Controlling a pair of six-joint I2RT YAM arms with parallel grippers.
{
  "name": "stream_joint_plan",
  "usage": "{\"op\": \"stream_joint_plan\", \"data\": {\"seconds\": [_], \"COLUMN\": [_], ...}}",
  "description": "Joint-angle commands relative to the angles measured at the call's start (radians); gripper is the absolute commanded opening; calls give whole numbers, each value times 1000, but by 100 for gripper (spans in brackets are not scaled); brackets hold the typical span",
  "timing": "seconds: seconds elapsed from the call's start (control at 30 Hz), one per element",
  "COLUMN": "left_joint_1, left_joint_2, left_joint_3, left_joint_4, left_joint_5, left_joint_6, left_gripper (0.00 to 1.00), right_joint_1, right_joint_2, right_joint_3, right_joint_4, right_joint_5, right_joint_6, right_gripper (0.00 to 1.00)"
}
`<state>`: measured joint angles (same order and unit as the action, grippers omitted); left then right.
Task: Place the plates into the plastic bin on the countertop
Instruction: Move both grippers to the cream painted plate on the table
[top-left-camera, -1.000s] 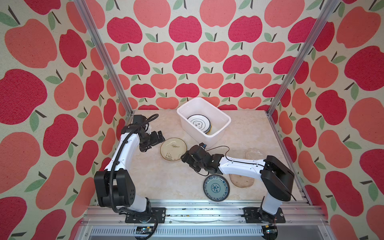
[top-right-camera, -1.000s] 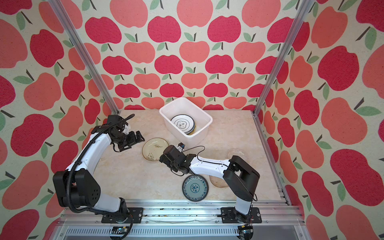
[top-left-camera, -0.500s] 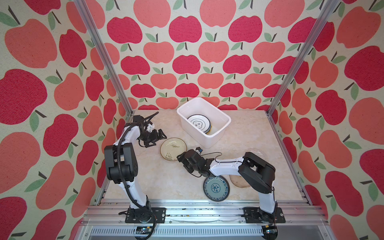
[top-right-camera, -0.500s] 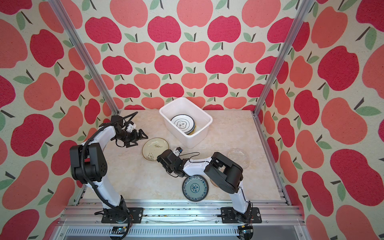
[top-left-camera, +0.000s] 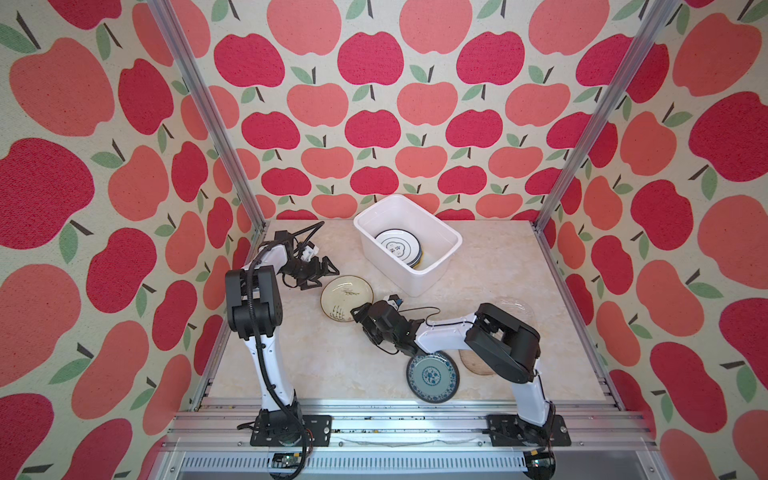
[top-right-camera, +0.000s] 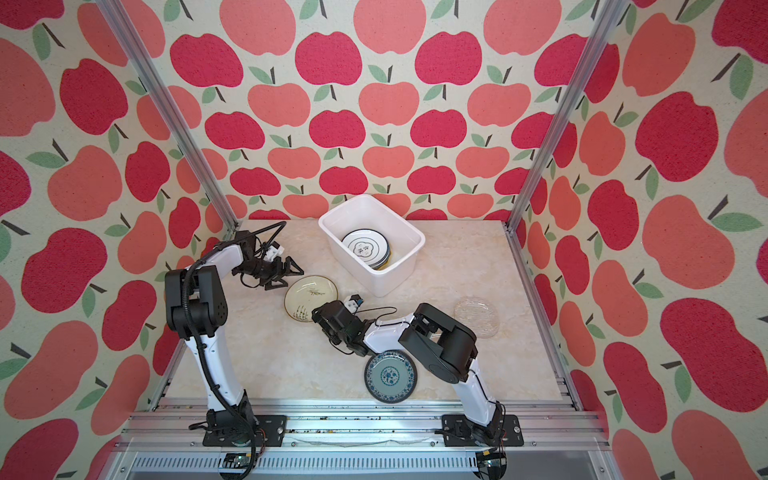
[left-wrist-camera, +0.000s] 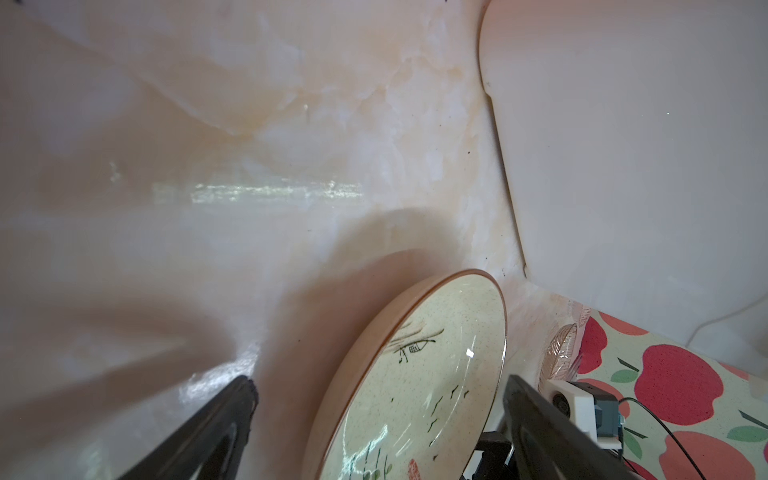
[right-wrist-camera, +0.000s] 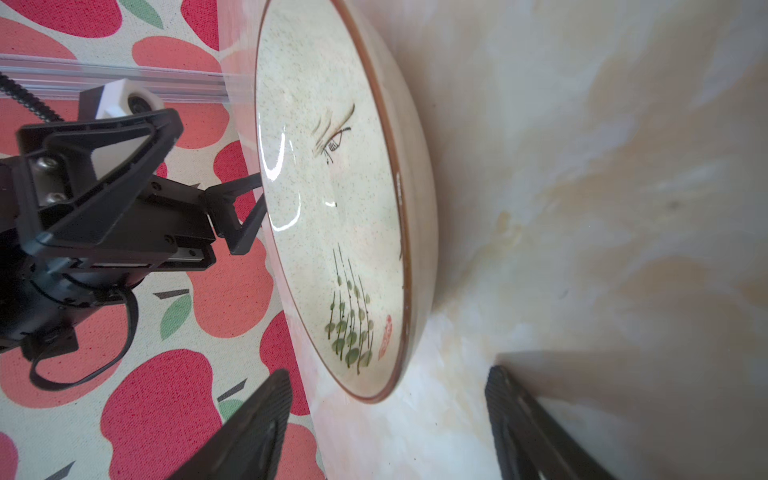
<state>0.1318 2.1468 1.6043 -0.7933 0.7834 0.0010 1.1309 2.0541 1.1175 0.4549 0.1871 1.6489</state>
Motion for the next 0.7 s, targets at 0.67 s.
{"op": "stream_joint_plan", "data": {"seconds": [0.67], "left_joint_1": [-55], "left_joint_2": [26], "left_joint_3": [-51], "left_joint_4": [-37], "left_joint_5": [74], "left_joint_6": [62], "left_gripper": [79], "right_joint_1": [-47], "right_joint_2": [154], "right_joint_3": [12], "right_joint_4": [164], "right_joint_5": [-37], "right_joint_6": [-10], "right_gripper": [67]}}
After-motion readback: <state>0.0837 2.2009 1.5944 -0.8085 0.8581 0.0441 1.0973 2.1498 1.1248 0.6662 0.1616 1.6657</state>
